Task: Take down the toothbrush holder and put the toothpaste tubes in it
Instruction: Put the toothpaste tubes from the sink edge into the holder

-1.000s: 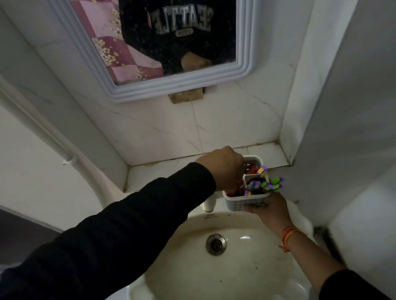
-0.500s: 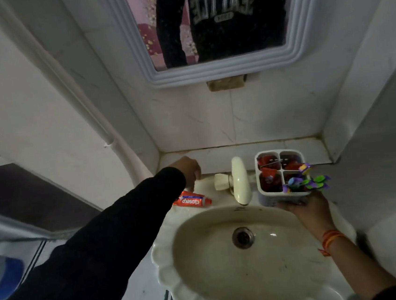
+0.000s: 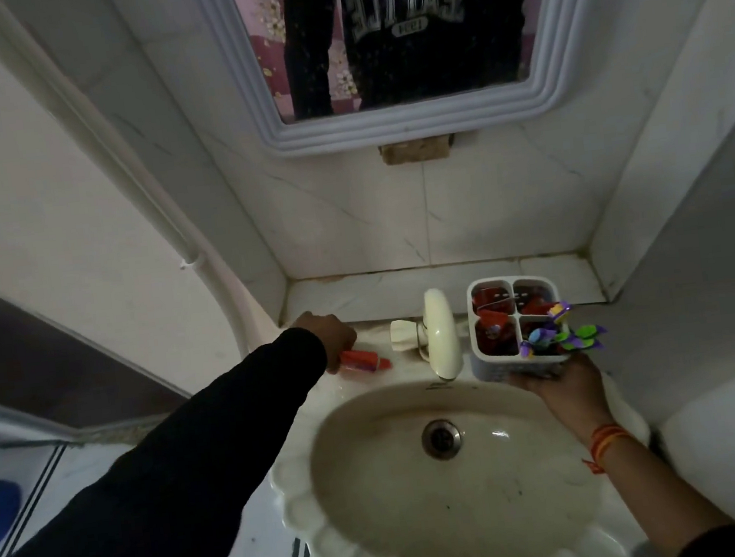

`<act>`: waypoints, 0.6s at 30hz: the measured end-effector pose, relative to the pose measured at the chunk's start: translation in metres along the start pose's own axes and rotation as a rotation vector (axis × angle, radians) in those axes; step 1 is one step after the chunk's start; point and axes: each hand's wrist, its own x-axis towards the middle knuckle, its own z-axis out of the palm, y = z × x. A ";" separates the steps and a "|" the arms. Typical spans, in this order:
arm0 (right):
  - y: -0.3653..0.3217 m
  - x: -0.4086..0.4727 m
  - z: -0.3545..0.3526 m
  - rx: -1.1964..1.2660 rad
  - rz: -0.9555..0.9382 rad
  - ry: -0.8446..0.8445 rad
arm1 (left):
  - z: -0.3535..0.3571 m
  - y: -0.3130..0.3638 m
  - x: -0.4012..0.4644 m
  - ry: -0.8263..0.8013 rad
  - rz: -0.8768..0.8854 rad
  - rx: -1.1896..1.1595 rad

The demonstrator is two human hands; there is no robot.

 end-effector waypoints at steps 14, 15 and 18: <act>0.005 -0.002 0.000 0.022 0.058 -0.005 | -0.162 0.012 -0.114 0.680 0.036 -0.220; 0.006 -0.001 0.000 0.015 0.049 -0.001 | -0.171 0.017 -0.123 0.738 0.056 -0.252; 0.007 -0.001 0.000 0.010 0.032 0.005 | -0.190 0.041 -0.141 0.832 0.162 -0.357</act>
